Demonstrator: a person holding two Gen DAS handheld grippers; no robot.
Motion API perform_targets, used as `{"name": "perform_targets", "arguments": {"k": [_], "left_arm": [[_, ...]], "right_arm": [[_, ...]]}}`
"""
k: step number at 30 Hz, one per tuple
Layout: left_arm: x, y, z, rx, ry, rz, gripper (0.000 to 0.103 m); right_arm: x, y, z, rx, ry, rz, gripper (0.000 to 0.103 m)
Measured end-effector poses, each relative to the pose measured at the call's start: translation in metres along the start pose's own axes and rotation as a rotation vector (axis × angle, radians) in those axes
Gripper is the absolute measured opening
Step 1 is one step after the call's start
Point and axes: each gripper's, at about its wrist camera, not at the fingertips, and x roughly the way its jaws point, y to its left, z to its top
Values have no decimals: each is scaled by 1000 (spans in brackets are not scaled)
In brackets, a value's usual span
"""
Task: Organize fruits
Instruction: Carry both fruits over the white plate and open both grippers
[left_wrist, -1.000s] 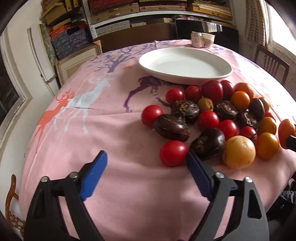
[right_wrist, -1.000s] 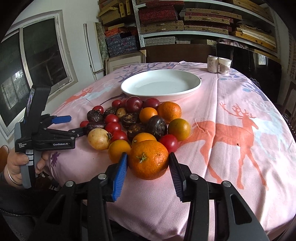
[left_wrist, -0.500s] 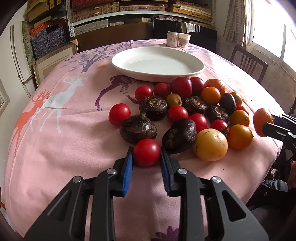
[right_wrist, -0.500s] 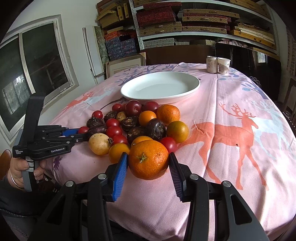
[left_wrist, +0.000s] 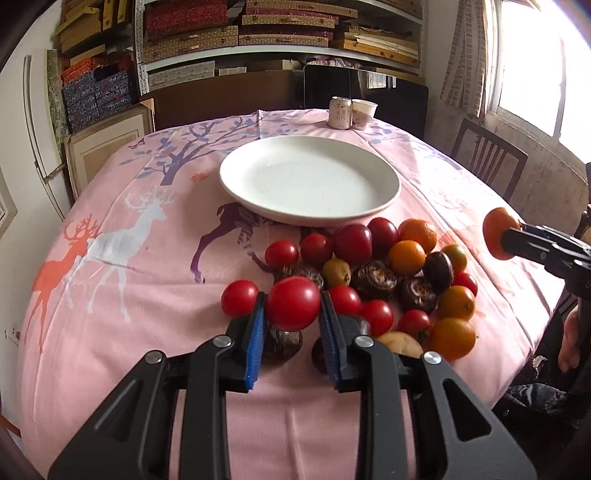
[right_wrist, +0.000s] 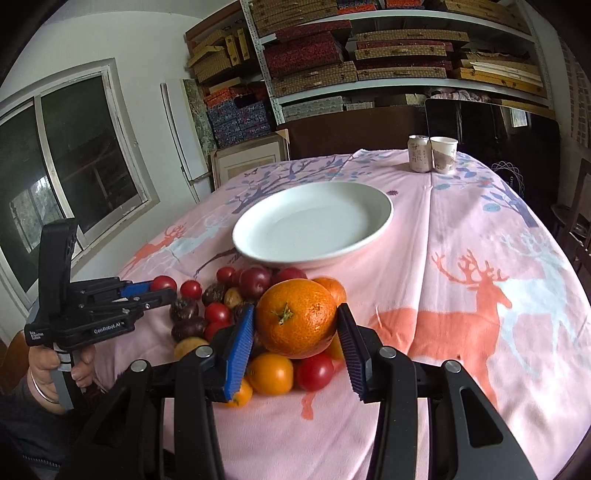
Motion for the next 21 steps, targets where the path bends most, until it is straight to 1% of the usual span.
{"name": "perform_targets", "arguments": {"k": [4,7,11,14,15,16,17,18,19,21], "left_arm": [[29,-5,44,11,14,-10,27],[60,-11,76,37,41,2,27],[109,-12,105,37,121,2,27],[139,-7,111,15,189,-7,28],[143,-5,111,8,196,-2,34],[143,-2,111,-3,196,4,45],[139,1,112,-22,185,1,52],[131,3,112,-39,160,-6,65],[119,6,111,-50,126,-7,69],[90,8,106,-48,68,-10,69]], "right_arm": [[34,-13,44,34,12,22,46],[71,-24,68,59,60,18,46],[116,-31,79,71,131,-13,46],[134,-34,81,74,159,-29,46],[137,-34,81,72,165,-33,47],[138,-34,81,76,171,-38,49],[135,-34,82,82,164,-35,59],[130,-34,83,84,142,-38,62],[124,-34,84,79,123,-47,63],[110,-34,83,75,103,-52,62]]}}
